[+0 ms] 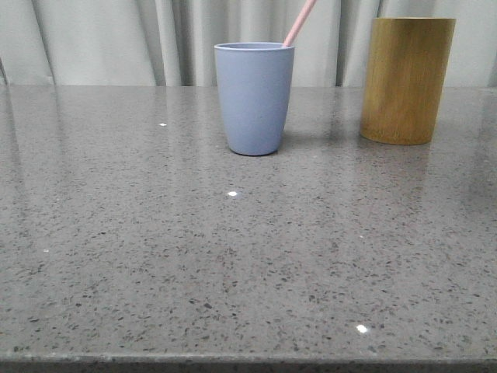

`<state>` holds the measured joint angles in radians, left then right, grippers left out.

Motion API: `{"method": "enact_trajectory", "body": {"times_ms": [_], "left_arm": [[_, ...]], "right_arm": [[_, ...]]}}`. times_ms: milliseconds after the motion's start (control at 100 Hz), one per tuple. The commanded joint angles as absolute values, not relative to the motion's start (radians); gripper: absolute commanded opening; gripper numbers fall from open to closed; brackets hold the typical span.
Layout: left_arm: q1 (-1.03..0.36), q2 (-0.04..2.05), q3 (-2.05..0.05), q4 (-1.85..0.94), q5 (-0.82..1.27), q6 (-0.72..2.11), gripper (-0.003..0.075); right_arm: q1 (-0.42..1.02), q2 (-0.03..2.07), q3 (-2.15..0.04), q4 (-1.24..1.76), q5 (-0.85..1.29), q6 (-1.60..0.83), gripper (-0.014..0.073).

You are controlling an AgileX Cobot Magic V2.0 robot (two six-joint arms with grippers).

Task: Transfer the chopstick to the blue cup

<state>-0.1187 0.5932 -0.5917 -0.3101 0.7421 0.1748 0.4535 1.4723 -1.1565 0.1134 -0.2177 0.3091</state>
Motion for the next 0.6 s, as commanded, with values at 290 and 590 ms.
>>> {"method": "enact_trajectory", "body": {"times_ms": [290, 590], "left_arm": [[-0.117, 0.594, -0.620, -0.329, 0.677, 0.173, 0.0600], [-0.117, 0.594, -0.620, -0.329, 0.677, 0.173, 0.0600]], "right_arm": [[0.396, 1.252, -1.191, 0.105, -0.244, 0.209, 0.0528], [0.261, 1.042, -1.185, 0.021, 0.149, 0.142, 0.0528]]}}
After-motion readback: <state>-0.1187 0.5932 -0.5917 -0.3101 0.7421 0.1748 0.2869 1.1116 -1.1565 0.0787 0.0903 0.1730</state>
